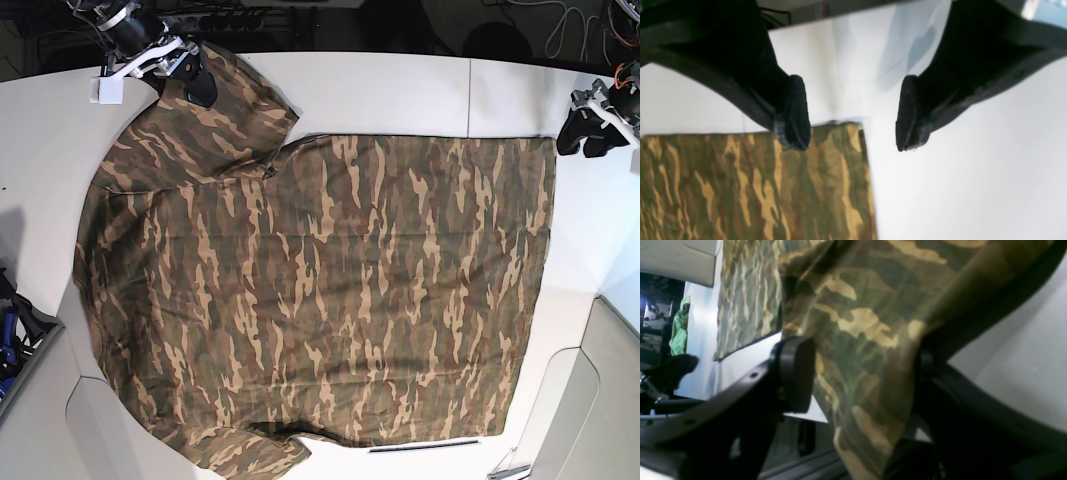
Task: Fold the T-shirt properly
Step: 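Reach both grippers down toward the shirt's hem corners, then grasp the hem corners with both grippers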
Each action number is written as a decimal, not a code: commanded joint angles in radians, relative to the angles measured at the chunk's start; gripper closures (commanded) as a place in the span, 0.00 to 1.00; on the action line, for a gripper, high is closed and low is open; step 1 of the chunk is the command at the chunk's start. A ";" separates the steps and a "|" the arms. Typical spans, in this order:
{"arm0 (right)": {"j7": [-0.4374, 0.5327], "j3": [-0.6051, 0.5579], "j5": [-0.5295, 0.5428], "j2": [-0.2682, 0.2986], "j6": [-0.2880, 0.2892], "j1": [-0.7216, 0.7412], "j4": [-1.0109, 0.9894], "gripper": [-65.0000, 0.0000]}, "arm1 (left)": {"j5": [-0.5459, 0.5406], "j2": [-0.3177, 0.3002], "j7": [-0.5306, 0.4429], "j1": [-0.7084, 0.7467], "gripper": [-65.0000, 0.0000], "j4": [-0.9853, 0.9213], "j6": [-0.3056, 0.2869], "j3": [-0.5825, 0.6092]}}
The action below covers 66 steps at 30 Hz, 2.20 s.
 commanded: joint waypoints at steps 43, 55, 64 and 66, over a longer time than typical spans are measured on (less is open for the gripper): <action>-0.016 0.003 -0.015 -0.056 0.068 0.002 0.019 1.00 | -0.100 -0.025 0.097 -0.133 1.00 -0.124 -0.013 0.207; -0.074 0.053 -0.015 -0.064 0.068 0.011 0.264 1.00 | -0.151 -0.031 0.097 -0.141 1.00 -0.045 -0.013 0.084; -0.082 0.113 -0.014 -0.061 0.068 0.114 0.299 1.00 | -0.141 -0.030 0.092 -0.194 1.00 -0.037 -0.013 0.051; -0.082 0.114 -0.016 -0.061 0.068 0.145 0.299 1.00 | -0.119 -0.031 0.082 -0.219 1.00 -0.037 -0.013 0.051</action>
